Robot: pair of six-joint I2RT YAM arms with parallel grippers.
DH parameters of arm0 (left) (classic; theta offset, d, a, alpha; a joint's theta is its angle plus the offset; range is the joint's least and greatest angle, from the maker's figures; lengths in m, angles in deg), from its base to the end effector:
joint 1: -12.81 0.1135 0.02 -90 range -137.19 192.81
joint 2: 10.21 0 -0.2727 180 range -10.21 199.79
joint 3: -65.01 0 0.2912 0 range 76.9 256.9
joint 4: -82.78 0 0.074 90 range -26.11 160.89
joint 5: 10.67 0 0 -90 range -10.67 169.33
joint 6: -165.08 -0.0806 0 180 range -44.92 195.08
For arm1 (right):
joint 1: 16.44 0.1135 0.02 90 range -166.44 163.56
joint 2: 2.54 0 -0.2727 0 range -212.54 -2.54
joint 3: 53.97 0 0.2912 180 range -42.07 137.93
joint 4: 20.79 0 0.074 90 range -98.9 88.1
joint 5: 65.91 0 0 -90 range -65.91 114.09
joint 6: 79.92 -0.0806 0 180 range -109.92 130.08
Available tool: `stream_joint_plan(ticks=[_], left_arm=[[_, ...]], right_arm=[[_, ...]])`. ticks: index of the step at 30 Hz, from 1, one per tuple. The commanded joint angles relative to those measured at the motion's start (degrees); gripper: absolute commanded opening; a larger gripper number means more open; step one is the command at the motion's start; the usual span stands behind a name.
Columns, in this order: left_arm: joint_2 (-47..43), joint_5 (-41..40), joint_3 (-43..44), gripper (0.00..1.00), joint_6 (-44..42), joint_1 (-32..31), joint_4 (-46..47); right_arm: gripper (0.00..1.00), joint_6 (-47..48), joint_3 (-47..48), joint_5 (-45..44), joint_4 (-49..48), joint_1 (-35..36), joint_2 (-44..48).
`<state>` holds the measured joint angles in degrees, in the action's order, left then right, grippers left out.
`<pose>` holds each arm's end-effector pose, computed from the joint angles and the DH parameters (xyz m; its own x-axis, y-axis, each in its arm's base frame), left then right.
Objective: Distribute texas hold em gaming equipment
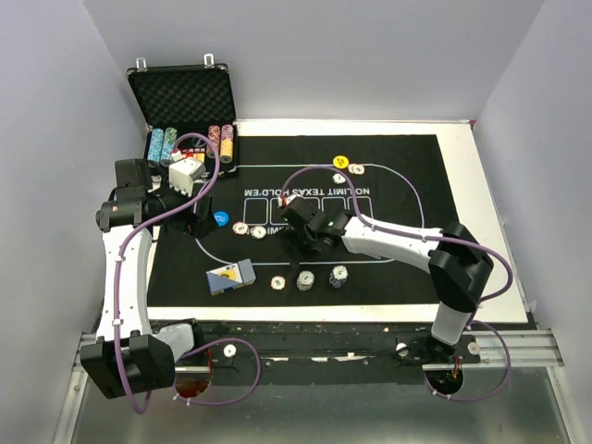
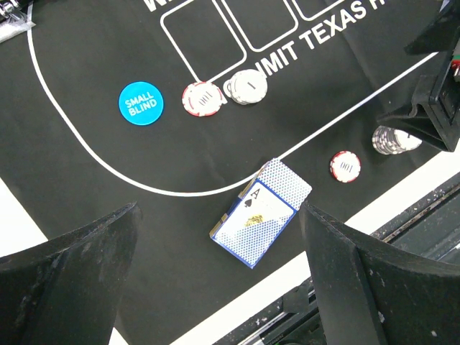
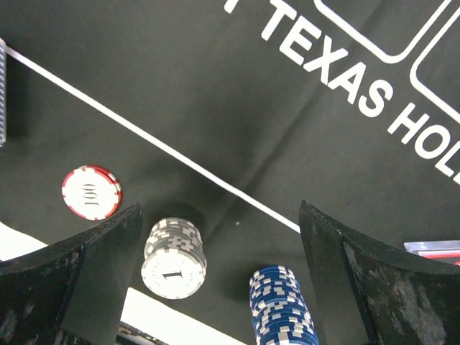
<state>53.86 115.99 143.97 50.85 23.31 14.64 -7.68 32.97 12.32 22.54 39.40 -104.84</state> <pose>0.2695 0.0010 0.3225 -0.6343 0.2173 -0.7420 0.5103 0.8386 -0.1907 0.2597 0.3535 0.1722 -0.6858 -0.4788 -0.5481 -0.5685 0.8227 -0.0075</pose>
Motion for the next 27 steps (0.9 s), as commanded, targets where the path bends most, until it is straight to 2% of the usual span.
stream_joint_plan(ticks=[1, 14, 27], left_arm=[[-1.49, 0.25, -0.10, 0.99, -0.21, 0.40, -0.44], [-1.93, 0.07, 0.34, 0.99, -0.12, 0.48, -0.79], [-1.50, 0.16, 0.87, 0.99, -0.12, 0.40, -0.79]], right_arm=[[0.96, -1.58, -2.79, 2.36, -0.77, 1.29, 3.07], [0.96, -1.31, -4.21, 6.23, 0.28, 6.39, -0.79], [0.93, -1.75, -5.88, 5.18, 0.46, 6.83, -3.08]])
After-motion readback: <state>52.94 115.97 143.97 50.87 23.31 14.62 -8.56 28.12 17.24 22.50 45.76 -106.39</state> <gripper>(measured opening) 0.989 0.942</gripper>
